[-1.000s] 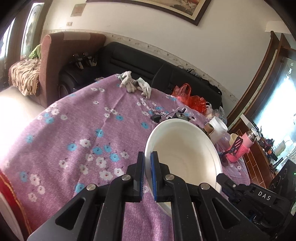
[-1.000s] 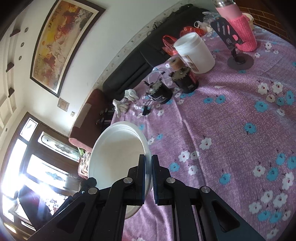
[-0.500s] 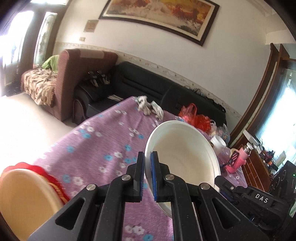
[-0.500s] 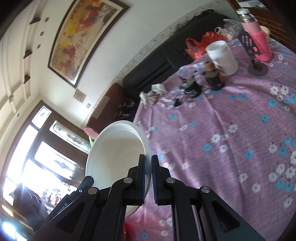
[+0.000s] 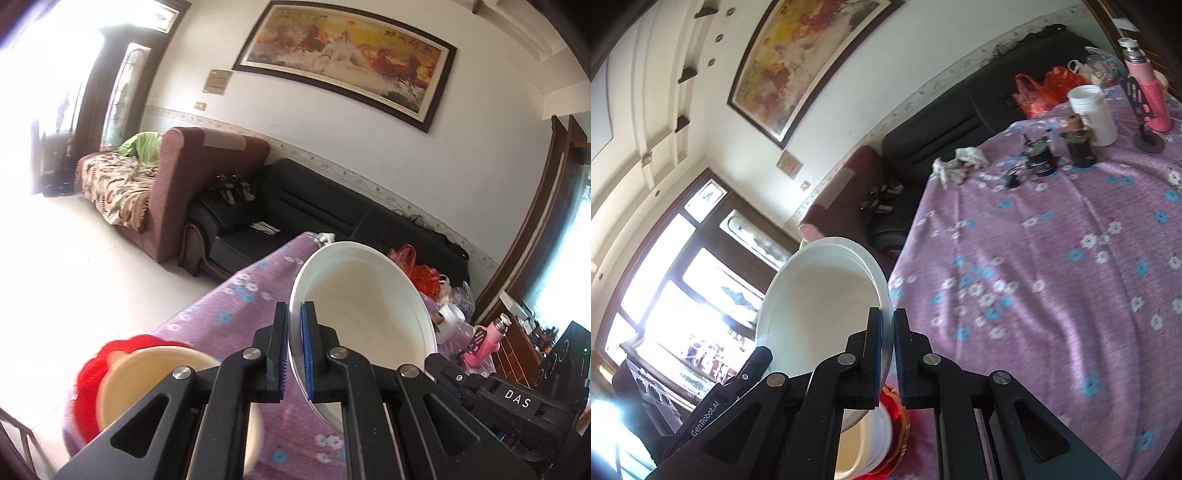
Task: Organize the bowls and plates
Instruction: 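Lift and carry the white bowl with both grippers over the red plate stack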
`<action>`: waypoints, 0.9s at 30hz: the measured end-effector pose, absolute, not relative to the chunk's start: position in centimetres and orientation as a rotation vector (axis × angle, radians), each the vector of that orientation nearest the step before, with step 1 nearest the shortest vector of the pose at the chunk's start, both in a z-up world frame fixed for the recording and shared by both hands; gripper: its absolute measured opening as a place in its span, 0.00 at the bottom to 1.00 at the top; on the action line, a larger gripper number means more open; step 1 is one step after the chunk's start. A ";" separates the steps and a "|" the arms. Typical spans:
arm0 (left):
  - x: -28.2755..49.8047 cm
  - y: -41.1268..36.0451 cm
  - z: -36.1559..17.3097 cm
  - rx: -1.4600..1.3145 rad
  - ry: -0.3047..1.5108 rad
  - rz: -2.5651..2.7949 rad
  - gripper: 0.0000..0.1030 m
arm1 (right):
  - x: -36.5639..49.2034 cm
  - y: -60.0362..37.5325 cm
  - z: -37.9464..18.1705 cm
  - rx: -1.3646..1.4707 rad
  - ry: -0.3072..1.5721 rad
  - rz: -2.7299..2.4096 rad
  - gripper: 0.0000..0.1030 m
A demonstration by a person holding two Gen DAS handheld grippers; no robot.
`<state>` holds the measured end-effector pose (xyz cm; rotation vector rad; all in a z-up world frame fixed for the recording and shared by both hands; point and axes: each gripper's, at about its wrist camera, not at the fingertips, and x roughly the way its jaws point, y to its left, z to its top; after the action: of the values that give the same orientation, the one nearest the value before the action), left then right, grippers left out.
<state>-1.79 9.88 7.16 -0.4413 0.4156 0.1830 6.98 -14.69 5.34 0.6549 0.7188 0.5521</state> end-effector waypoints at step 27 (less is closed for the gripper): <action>-9.1 17.9 2.8 -0.413 0.610 0.294 0.07 | 1.3 -3.1 0.1 0.500 0.894 0.662 0.09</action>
<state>-9.11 17.91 2.81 -0.4129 0.6099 0.2939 1.30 -3.12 0.09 0.5002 0.8944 0.6618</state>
